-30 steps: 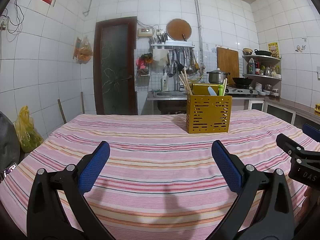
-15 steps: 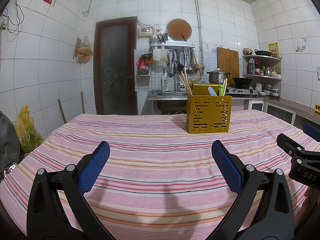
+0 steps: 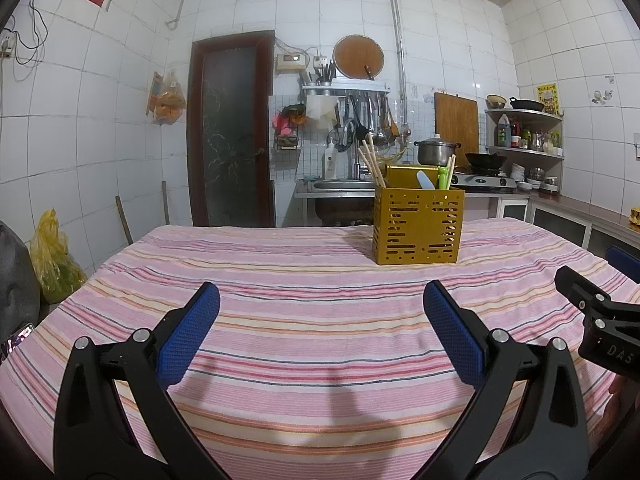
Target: Organize utensils
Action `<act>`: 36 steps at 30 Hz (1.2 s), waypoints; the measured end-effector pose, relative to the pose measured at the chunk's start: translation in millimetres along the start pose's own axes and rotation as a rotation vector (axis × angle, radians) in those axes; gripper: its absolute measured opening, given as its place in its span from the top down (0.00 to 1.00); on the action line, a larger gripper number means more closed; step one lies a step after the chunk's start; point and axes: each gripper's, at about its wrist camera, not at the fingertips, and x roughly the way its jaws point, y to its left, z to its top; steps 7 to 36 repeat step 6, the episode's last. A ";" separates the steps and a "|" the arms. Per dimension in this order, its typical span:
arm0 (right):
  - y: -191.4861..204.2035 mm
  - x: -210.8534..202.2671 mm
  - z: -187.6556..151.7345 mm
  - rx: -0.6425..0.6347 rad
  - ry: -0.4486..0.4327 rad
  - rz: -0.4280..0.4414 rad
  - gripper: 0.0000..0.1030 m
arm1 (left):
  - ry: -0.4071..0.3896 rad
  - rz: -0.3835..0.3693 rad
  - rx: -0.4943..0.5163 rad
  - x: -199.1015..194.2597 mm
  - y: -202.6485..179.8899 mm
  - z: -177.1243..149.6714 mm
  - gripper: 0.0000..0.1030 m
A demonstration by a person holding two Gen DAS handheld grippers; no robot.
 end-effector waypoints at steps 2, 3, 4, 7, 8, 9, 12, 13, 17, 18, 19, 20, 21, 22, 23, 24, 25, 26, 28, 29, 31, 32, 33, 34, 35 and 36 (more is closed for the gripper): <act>0.0 -0.4 -0.3 0.002 0.000 0.000 0.04 | 0.003 0.001 -0.003 0.2 0.5 -0.4 0.05; 0.0 -0.3 -0.2 0.002 0.000 0.000 0.04 | 0.001 0.002 -0.004 -0.2 0.8 -0.5 0.05; 0.0 -0.3 -0.4 0.002 0.000 0.000 0.04 | -0.001 0.004 -0.003 0.3 0.7 -0.3 0.05; 0.3 0.0 -0.3 0.002 0.001 0.000 0.04 | -0.004 0.005 0.000 0.1 0.3 -0.6 0.05; 0.3 0.0 -0.3 0.002 0.001 0.000 0.04 | -0.004 0.005 0.000 0.1 0.3 -0.6 0.05; 0.3 0.0 -0.3 0.002 0.001 0.000 0.04 | -0.004 0.005 0.000 0.1 0.3 -0.6 0.05; 0.3 0.0 -0.3 0.002 0.001 0.000 0.04 | -0.004 0.005 0.000 0.1 0.3 -0.6 0.05; 0.3 0.0 -0.3 0.002 0.001 0.000 0.04 | -0.004 0.005 0.000 0.1 0.3 -0.6 0.05; 0.3 0.0 -0.3 0.002 0.001 0.000 0.04 | -0.004 0.005 0.000 0.1 0.3 -0.6 0.05; 0.3 0.0 -0.3 0.002 0.001 0.000 0.04 | -0.004 0.005 0.000 0.1 0.3 -0.6 0.05; 0.3 0.0 -0.3 0.002 0.001 0.000 0.04 | -0.004 0.005 0.000 0.1 0.3 -0.6 0.05; 0.3 0.0 -0.3 0.002 0.001 0.000 0.04 | -0.004 0.005 0.000 0.1 0.3 -0.6 0.05; 0.3 0.0 -0.3 0.002 0.001 0.000 0.04 | -0.004 0.005 0.000 0.1 0.3 -0.6 0.05; 0.3 0.0 -0.3 0.002 0.001 0.000 0.04 | -0.004 0.005 0.000 0.1 0.3 -0.6 0.05; 0.3 0.0 -0.3 0.002 0.001 0.000 0.04 | -0.004 0.005 0.000 0.1 0.3 -0.6 0.05; 0.3 0.0 -0.3 0.002 0.001 0.000 0.04 | -0.004 0.005 0.000 0.1 0.3 -0.6 0.05; 0.3 0.0 -0.3 0.002 0.001 0.000 0.04 | -0.004 0.005 0.000 0.1 0.3 -0.6 0.05; 0.3 0.0 -0.3 0.002 0.001 0.000 0.04 | -0.004 0.005 0.000 0.1 0.3 -0.6 0.05; 0.3 0.0 -0.3 0.002 0.001 0.000 0.04 | -0.004 0.005 0.000 0.1 0.3 -0.6 0.05; 0.3 0.0 -0.3 0.002 0.001 0.000 0.04 | -0.004 0.005 0.000 0.1 0.3 -0.6 0.05; 0.3 0.0 -0.3 0.002 0.001 0.000 0.04 | -0.004 0.005 0.000 0.1 0.3 -0.6 0.05; 0.3 0.0 -0.3 0.002 0.001 0.000 0.04 | -0.004 0.005 0.000 0.1 0.3 -0.6 0.05; 0.3 0.0 -0.3 0.002 0.001 0.000 0.04 | -0.004 0.005 0.000 0.1 0.3 -0.6 0.05; 0.3 0.0 -0.3 0.002 0.001 0.000 0.04 | -0.004 0.005 0.000 0.1 0.3 -0.6 0.05; 0.3 0.0 -0.3 0.002 0.001 0.000 0.04 | -0.004 0.005 0.000 0.1 0.3 -0.6 0.05; 0.3 0.0 -0.3 0.002 0.001 0.000 0.04 | -0.004 0.005 0.000 0.1 0.3 -0.6 0.05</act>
